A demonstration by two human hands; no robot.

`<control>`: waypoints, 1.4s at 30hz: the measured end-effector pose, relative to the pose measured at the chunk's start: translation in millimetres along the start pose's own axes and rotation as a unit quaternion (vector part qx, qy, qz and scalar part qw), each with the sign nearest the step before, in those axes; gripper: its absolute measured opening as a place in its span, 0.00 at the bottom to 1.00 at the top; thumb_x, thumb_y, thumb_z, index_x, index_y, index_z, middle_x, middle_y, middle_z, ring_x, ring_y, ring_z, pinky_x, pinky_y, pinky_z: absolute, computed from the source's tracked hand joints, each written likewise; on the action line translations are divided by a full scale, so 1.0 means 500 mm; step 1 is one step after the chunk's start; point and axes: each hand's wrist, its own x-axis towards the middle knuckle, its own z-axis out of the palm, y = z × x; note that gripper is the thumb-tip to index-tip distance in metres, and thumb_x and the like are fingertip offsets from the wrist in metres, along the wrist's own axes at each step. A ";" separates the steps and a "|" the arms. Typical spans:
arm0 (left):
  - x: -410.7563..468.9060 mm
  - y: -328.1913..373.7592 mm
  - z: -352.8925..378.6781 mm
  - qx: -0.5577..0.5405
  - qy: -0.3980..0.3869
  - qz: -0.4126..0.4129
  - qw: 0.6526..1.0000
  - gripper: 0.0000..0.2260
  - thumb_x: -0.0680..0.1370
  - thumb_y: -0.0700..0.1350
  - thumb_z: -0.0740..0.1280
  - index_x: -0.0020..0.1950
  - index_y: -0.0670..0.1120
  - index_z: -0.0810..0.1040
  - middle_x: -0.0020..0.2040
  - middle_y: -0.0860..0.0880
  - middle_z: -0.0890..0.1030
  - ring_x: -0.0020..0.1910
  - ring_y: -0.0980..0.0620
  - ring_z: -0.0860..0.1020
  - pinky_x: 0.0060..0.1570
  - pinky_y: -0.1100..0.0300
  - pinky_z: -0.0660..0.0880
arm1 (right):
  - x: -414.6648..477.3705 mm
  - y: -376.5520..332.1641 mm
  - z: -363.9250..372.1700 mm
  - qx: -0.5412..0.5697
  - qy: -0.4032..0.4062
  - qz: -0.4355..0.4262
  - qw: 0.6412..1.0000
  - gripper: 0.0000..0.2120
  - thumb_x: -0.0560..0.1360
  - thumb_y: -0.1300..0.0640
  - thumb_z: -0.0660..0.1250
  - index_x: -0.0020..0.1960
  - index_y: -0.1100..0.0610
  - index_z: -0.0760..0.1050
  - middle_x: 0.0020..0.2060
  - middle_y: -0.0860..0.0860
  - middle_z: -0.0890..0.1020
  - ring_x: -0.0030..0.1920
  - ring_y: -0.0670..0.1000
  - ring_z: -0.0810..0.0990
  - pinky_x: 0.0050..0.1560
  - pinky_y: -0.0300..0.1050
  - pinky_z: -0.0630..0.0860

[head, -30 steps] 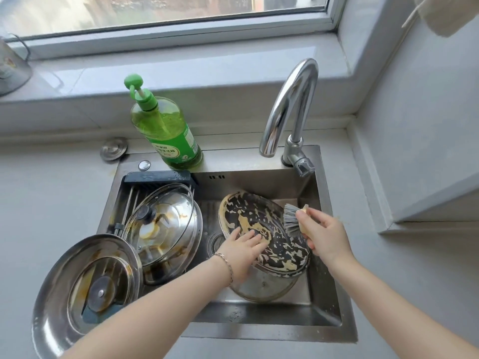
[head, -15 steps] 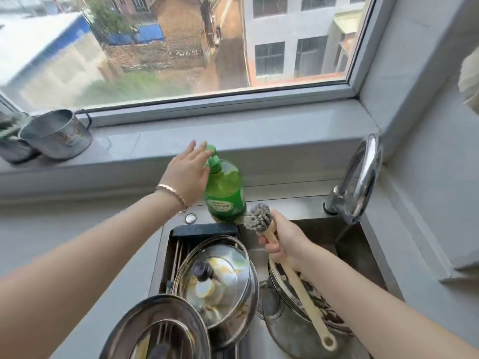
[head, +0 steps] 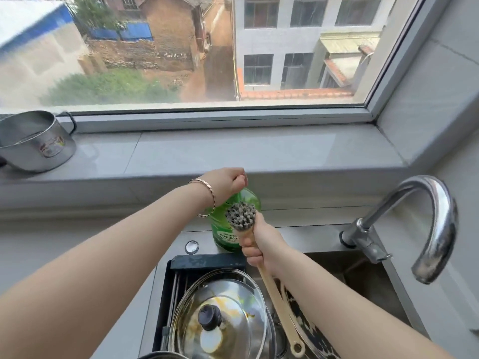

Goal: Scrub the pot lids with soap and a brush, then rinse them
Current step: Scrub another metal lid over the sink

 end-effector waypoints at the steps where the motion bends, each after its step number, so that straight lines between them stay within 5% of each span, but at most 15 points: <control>1: 0.000 -0.003 0.004 -0.008 -0.006 0.006 1.000 0.13 0.81 0.44 0.53 0.56 0.46 0.76 0.45 0.47 0.76 0.44 0.48 0.73 0.43 0.61 0.68 | 0.003 0.000 0.000 -0.001 0.002 -0.003 1.000 0.21 0.80 0.41 0.48 0.42 0.57 0.65 0.19 0.48 0.64 0.15 0.43 0.56 0.17 0.29 0.52; 5: 0.002 -0.014 0.014 -0.039 -0.006 0.019 0.999 0.13 0.81 0.44 0.53 0.59 0.48 0.75 0.49 0.48 0.77 0.46 0.50 0.73 0.48 0.61 0.70 | 0.012 -0.003 0.003 -0.014 0.001 -0.011 1.000 0.22 0.81 0.42 0.46 0.38 0.57 0.64 0.18 0.48 0.64 0.15 0.44 0.56 0.17 0.29 0.51; 10: -0.016 -0.003 0.010 0.038 0.036 -0.026 0.998 0.17 0.82 0.50 0.49 0.70 0.57 0.64 0.58 0.47 0.77 0.56 0.45 0.75 0.60 0.49 0.68 | -0.016 0.015 0.005 -0.045 -0.001 -0.014 0.999 0.23 0.80 0.42 0.47 0.37 0.57 0.66 0.19 0.48 0.64 0.15 0.44 0.56 0.17 0.29 0.51; 14: -0.078 0.007 0.030 0.013 0.150 -0.061 0.987 0.27 0.81 0.57 0.50 0.77 0.49 0.49 0.73 0.46 0.64 0.71 0.46 0.64 0.69 0.44 0.57 | -0.061 0.045 -0.007 -0.138 0.016 -0.026 0.990 0.22 0.79 0.40 0.49 0.38 0.56 0.67 0.20 0.48 0.65 0.16 0.44 0.57 0.18 0.30 0.52; 17: -0.173 -0.025 0.089 -0.078 0.204 -0.107 0.970 0.29 0.81 0.56 0.53 0.76 0.43 0.49 0.75 0.44 0.60 0.71 0.45 0.64 0.68 0.50 0.60 | -0.101 0.085 -0.025 -0.227 0.040 -0.033 0.973 0.23 0.79 0.40 0.51 0.36 0.57 0.67 0.20 0.49 0.67 0.16 0.46 0.58 0.20 0.31 0.54; 19: -0.256 -0.063 0.148 -0.089 0.129 -0.141 0.977 0.25 0.81 0.50 0.56 0.75 0.44 0.56 0.73 0.44 0.65 0.68 0.46 0.68 0.64 0.53 0.66 | -0.128 0.118 -0.040 -0.271 0.039 -0.025 0.961 0.24 0.79 0.41 0.52 0.34 0.57 0.67 0.18 0.49 0.67 0.15 0.46 0.59 0.20 0.31 0.55; 21: -0.344 -0.102 0.205 -0.022 -0.025 -0.152 0.988 0.23 0.79 0.46 0.58 0.74 0.48 0.59 0.69 0.46 0.70 0.61 0.47 0.74 0.58 0.54 0.71 | -0.151 0.157 -0.056 -0.315 0.044 -0.018 0.948 0.26 0.79 0.41 0.52 0.31 0.57 0.67 0.17 0.48 0.67 0.15 0.47 0.60 0.20 0.32 0.56; 25: -0.458 -0.161 0.284 0.172 -0.250 -0.135 0.943 0.23 0.78 0.53 0.59 0.71 0.48 0.62 0.66 0.48 0.71 0.65 0.48 0.71 0.69 0.51 0.59 | -0.185 0.230 -0.088 -0.373 0.056 -0.001 0.926 0.27 0.79 0.41 0.53 0.29 0.57 0.68 0.18 0.49 0.69 0.17 0.47 0.62 0.21 0.32 0.58; 30: -0.463 -0.188 0.309 0.203 -0.216 -0.170 0.940 0.19 0.79 0.57 0.59 0.64 0.47 0.69 0.60 0.46 0.72 0.58 0.47 0.74 0.56 0.55 0.70 | -0.209 0.282 -0.122 -0.391 0.076 0.035 0.917 0.26 0.79 0.42 0.52 0.28 0.57 0.66 0.18 0.49 0.69 0.17 0.47 0.63 0.22 0.32 0.59; 37: -0.438 -0.154 0.304 0.186 -0.280 -0.142 0.931 0.19 0.79 0.59 0.56 0.59 0.47 0.76 0.56 0.47 0.78 0.55 0.47 0.76 0.51 0.56 0.72 | -0.231 0.295 -0.151 -0.354 0.095 0.050 0.929 0.25 0.79 0.42 0.52 0.28 0.56 0.64 0.19 0.49 0.67 0.17 0.47 0.60 0.23 0.32 0.56; 42: -0.463 -0.134 0.245 0.129 -0.206 -0.129 0.962 0.19 0.80 0.57 0.55 0.51 0.45 0.77 0.44 0.48 0.78 0.42 0.50 0.74 0.41 0.60 0.69 | -0.249 0.286 -0.177 -0.343 0.100 0.041 0.933 0.25 0.78 0.41 0.53 0.29 0.56 0.65 0.18 0.49 0.67 0.16 0.47 0.60 0.23 0.32 0.56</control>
